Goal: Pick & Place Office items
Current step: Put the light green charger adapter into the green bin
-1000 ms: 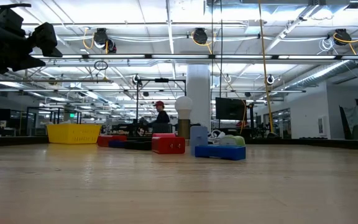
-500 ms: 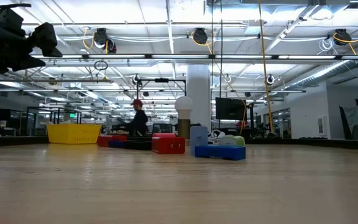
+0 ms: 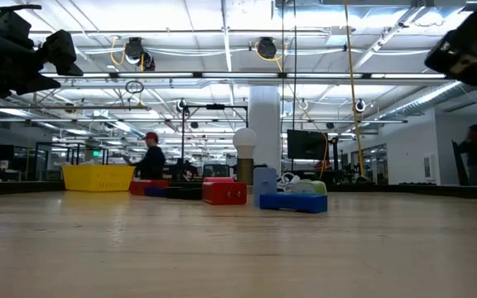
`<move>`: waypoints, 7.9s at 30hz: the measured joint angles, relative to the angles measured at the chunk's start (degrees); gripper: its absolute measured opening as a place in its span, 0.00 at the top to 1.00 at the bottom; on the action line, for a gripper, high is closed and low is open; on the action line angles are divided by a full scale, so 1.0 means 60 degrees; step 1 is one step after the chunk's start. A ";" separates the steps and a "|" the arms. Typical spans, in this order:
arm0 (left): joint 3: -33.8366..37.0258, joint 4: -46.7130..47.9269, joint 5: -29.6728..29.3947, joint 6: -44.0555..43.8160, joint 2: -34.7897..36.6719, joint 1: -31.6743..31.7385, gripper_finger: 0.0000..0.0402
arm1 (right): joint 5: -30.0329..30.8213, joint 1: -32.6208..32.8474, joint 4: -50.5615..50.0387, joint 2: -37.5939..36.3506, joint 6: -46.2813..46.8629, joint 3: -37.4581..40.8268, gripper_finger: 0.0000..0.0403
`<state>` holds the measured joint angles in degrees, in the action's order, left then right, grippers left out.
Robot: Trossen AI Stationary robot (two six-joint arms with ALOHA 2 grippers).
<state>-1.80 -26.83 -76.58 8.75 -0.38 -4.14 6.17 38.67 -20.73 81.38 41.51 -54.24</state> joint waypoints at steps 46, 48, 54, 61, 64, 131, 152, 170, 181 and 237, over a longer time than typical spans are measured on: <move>0.0000 0.0003 0.0000 0.0003 0.0000 0.0000 0.27 | 0.0000 -0.3551 0.7008 0.1337 -0.7035 0.0008 0.60; 0.0000 0.0003 0.0000 0.0000 0.0000 -0.0002 0.27 | 0.0000 -0.3623 0.7242 0.1513 -0.7246 0.0009 0.60; 0.0001 0.0003 0.0000 0.0000 0.0000 -0.0001 0.27 | 0.0178 -0.3641 0.7140 0.1796 -0.7321 0.0011 0.60; 0.0000 0.0003 0.0000 0.0001 0.0001 0.0000 0.27 | 0.1249 -0.3749 0.6951 0.1759 -0.8018 0.0015 0.48; 0.0004 0.0003 0.0000 0.0003 0.0000 0.0000 0.27 | 0.1246 -0.3863 0.6261 0.1705 -0.8200 -0.0240 0.38; 0.0004 0.0001 -0.0001 0.0004 0.0001 -0.0002 0.27 | -0.0218 -0.3785 0.4361 0.1891 -0.6492 0.1741 0.37; 0.0004 -0.0001 0.0000 0.0003 0.0002 -0.0002 0.27 | 0.0000 -0.3504 0.6633 0.1891 -0.6025 0.3049 0.37; 0.0004 -0.0001 0.0000 0.0004 0.0001 -0.0003 0.27 | 0.0007 -0.3562 0.6623 0.1891 -0.6028 0.3089 0.40; 0.0004 -0.0001 0.0000 0.0000 0.0004 -0.0004 0.27 | 0.0004 -0.3566 0.6623 0.1891 -0.6028 0.3089 0.54; 0.0004 0.0001 0.0000 0.0001 0.0000 -0.0002 0.27 | -0.0015 -0.3307 0.5474 -0.2648 -0.5856 0.3085 0.68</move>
<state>-1.78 -26.82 -76.58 8.76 -0.38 -4.16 6.08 18.83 12.11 65.50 6.38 -35.73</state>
